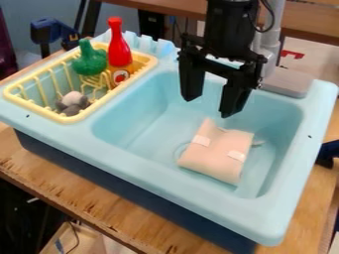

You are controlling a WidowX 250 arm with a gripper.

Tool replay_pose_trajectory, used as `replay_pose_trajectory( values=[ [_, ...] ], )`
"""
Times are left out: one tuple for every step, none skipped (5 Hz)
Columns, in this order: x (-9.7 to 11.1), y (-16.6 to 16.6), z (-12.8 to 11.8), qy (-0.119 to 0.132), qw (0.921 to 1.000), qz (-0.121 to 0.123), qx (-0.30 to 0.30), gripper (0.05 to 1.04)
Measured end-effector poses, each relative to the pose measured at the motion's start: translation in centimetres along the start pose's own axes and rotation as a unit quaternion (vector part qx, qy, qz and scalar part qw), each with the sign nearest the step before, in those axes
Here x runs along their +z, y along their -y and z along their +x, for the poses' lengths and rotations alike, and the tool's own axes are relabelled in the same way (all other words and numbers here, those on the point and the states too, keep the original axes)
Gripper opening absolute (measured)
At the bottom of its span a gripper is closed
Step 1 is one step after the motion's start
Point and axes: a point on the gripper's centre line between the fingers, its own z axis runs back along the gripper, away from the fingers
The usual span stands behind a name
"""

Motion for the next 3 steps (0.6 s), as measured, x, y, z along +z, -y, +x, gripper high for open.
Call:
replay_pose_trajectory(
  values=[
    [-1.0,-0.1,0.0,-0.017,0.9999,-0.001,0.0,0.999],
    [-2.2,0.0,1.4,0.006,0.9999,-0.004,-0.011,0.999],
    [-3.6,0.2,2.6,0.015,0.9998,-0.009,-0.014,0.999]
  ],
)
